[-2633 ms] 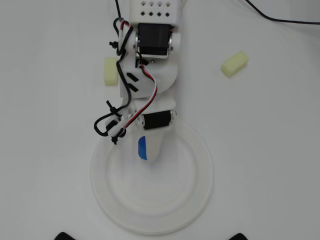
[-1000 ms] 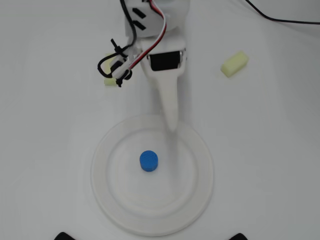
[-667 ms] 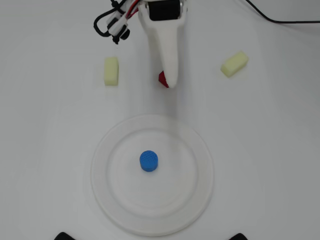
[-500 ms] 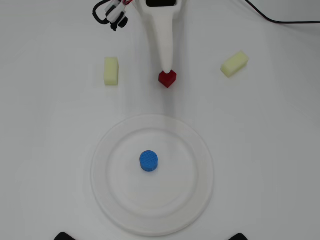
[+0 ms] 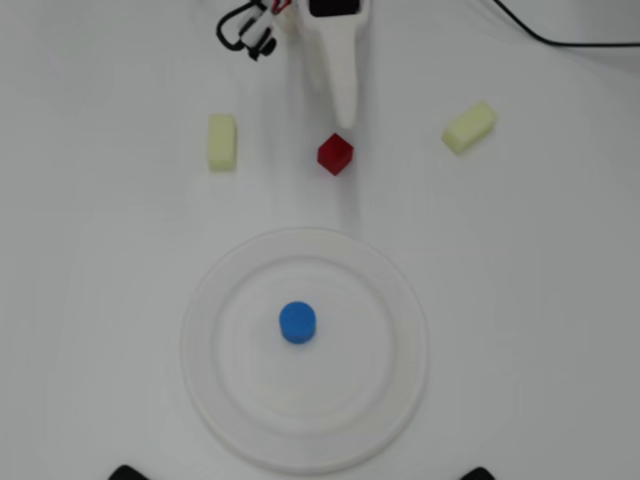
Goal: Grasp a blue block and put it in the dish.
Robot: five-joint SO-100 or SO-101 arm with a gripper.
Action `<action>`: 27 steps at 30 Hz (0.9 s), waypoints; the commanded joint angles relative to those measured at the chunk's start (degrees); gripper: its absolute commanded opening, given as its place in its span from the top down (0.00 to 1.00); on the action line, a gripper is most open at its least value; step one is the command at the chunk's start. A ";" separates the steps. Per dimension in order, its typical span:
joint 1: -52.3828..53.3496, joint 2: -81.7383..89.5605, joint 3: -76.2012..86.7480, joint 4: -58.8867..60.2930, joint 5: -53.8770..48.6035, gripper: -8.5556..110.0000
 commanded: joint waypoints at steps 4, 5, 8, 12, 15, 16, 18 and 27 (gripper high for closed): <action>1.76 14.68 11.25 -0.88 0.88 0.51; 1.76 17.93 13.62 -0.88 1.05 0.52; 2.37 28.48 20.83 -0.88 1.32 0.54; 3.96 37.71 26.81 0.35 1.85 0.59; 4.04 37.79 27.77 0.44 2.11 0.66; 3.96 37.79 28.13 0.44 2.46 0.74; 3.96 37.79 29.27 0.35 3.87 0.93; 3.87 37.79 34.80 0.35 2.55 0.93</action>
